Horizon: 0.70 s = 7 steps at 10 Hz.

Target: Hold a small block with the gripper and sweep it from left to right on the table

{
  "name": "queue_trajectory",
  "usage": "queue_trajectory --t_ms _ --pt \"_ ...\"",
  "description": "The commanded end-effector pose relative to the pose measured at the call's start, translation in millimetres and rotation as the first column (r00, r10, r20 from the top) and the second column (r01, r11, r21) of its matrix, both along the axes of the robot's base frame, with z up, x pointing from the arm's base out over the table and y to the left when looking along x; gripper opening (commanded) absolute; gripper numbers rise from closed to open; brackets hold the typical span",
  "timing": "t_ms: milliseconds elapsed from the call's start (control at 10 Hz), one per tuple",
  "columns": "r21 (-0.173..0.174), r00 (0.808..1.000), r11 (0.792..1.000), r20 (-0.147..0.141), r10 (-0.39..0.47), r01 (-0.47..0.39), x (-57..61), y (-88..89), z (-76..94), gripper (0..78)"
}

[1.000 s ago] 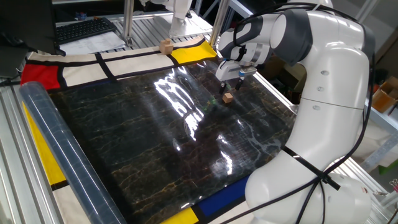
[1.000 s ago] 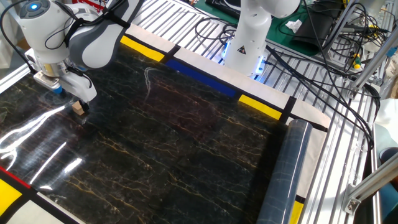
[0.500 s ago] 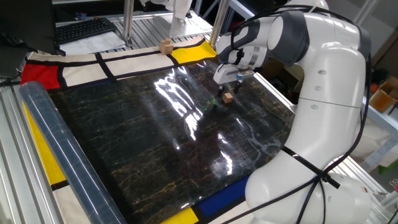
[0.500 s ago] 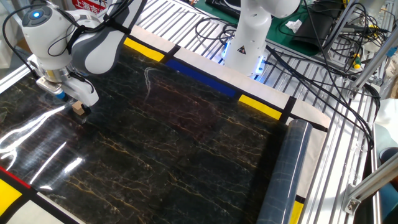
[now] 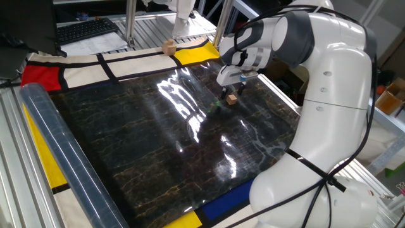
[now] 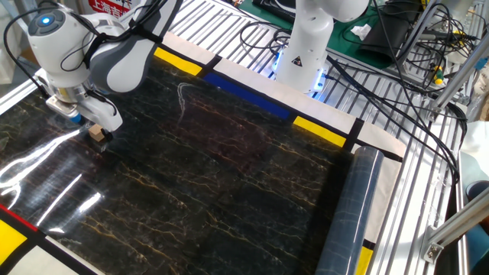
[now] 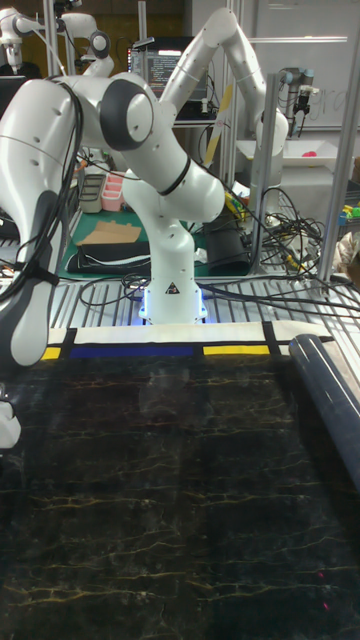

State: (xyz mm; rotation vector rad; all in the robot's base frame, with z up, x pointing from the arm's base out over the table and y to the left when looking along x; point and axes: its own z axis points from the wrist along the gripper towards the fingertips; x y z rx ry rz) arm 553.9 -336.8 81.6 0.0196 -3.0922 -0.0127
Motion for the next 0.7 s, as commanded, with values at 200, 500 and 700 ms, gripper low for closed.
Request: queue_trajectory --t_ms 200,500,700 --pt "-0.004 1.0 1.0 -0.003 0.002 -0.002 0.7 -0.6 1.0 77.5" --pt "-0.006 1.0 1.0 -0.007 0.002 -0.002 0.7 -0.3 -2.7 77.5" --pt "-0.013 1.0 1.0 -0.03 0.004 -0.004 0.3 -0.2 -3.1 77.5"
